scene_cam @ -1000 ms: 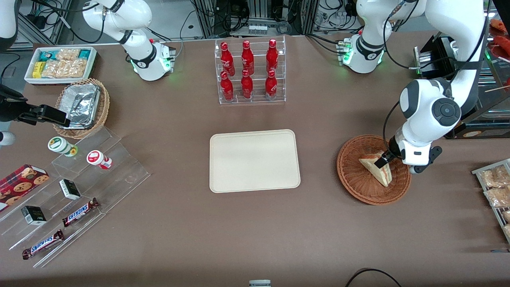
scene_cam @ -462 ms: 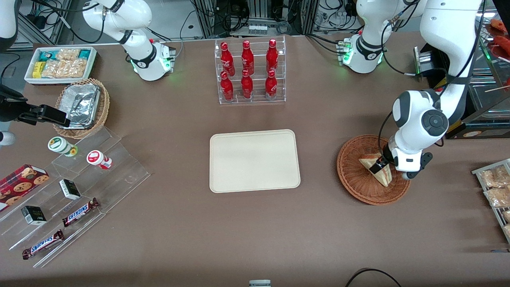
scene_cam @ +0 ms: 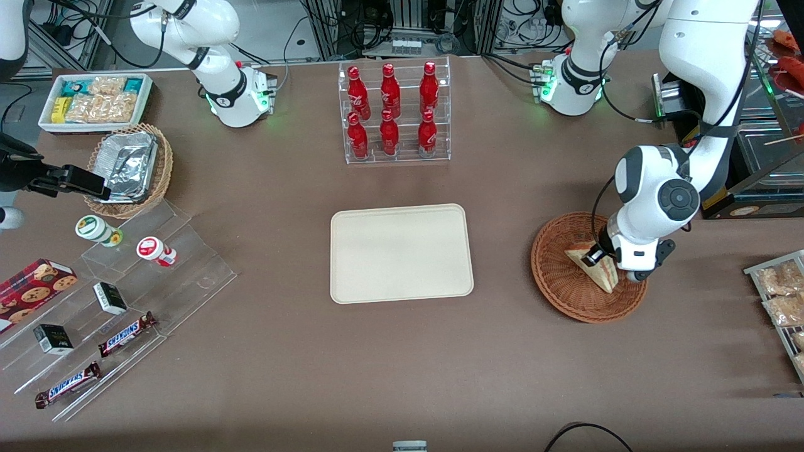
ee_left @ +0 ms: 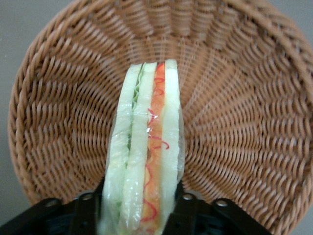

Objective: Place sandwich from basket to tray
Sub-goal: 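Close the left gripper on the sandwich and lift it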

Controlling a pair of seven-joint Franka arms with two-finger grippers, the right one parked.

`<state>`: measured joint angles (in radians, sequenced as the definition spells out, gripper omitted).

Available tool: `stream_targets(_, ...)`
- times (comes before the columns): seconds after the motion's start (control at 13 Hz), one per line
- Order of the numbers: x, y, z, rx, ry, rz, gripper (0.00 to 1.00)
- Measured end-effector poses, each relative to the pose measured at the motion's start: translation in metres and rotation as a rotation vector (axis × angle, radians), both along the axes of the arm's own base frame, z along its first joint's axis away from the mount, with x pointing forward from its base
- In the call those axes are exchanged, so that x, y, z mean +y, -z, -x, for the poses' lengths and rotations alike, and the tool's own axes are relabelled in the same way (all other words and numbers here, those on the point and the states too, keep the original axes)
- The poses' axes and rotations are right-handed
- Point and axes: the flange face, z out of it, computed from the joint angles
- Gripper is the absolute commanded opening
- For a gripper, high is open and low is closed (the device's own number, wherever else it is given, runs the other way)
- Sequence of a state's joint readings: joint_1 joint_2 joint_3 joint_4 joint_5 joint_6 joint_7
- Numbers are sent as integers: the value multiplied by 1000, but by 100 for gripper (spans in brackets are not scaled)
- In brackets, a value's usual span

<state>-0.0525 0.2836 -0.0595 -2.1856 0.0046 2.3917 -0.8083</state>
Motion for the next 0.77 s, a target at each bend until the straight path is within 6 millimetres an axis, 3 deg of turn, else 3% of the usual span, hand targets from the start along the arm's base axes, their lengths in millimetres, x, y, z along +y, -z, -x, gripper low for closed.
stream_targets(0.23, -14, -33, -5, 65, 88, -5, 0)
stream_targets(0.38, -36, -59, -13, 93, 182, -27, 0)
stream_targets(0.62, -86, -87, -15, 109, 293, -44, 0)
stream_targets(0.77, -129, -92, -5, 99, 369, -45, 0)
